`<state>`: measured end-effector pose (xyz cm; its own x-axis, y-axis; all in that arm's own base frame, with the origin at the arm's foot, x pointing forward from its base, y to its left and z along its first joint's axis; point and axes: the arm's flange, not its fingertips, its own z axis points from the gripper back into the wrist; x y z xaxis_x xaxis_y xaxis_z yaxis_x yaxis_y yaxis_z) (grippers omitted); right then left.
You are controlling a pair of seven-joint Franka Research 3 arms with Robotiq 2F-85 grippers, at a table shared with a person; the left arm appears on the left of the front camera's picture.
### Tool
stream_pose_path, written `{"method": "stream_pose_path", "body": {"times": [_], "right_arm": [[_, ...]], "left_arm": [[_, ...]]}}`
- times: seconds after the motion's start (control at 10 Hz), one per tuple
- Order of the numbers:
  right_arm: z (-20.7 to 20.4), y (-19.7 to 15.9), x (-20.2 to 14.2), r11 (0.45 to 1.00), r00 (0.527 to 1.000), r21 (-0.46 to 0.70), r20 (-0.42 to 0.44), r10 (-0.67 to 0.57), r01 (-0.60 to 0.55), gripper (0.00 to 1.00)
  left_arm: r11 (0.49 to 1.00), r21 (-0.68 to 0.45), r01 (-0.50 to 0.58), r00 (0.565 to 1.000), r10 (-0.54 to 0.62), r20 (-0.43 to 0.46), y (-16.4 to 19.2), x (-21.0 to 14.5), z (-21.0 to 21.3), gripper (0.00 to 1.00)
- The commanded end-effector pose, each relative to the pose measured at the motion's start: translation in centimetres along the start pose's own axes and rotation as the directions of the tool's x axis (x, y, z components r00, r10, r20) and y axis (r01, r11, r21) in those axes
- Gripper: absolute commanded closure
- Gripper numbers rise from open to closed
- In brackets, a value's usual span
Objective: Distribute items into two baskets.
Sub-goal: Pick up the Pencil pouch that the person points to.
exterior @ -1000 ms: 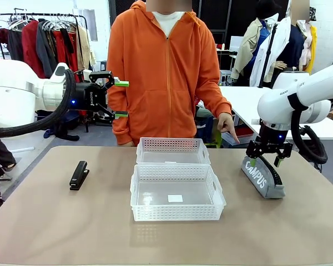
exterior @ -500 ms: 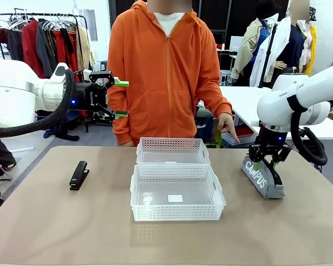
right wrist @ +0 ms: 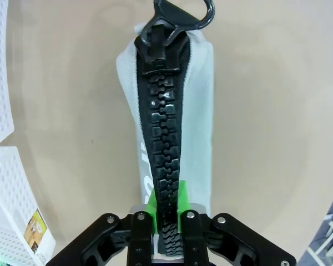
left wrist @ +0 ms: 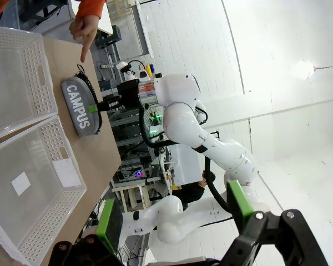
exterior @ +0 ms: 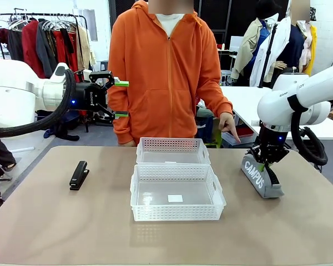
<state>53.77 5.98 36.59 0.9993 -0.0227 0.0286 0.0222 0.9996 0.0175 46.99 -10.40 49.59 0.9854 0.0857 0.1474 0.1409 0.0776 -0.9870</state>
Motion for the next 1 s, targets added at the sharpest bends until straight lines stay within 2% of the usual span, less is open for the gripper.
{"method": "stream_pose_path", "body": {"times": [0.0,0.3,0.5,0.9], "right_arm": [[0.8,-0.2,0.4,0.999,1.000,0.031,-0.008,0.018,-0.018,1.00],[2.8,-0.3,0.1,0.997,1.000,0.073,-0.019,0.005,-0.003,1.00],[5.6,-0.2,-0.2,0.995,1.000,0.094,-0.013,-0.023,0.025,1.00],[14.9,-0.6,-1.3,0.979,0.999,0.200,-0.012,-0.049,0.050,1.00]], "left_arm": [[1.000,-0.004,0.002,1.000,-0.002,0.001,-0.2,0.0,0.1,0.00],[1.000,-0.004,0.002,1.000,-0.002,0.001,-0.2,0.0,0.1,0.00],[1.000,-0.004,0.002,1.000,-0.002,0.001,-0.2,0.0,0.1,0.00],[1.000,-0.004,0.002,1.000,-0.002,0.001,-0.2,0.0,0.1,0.00]]}}
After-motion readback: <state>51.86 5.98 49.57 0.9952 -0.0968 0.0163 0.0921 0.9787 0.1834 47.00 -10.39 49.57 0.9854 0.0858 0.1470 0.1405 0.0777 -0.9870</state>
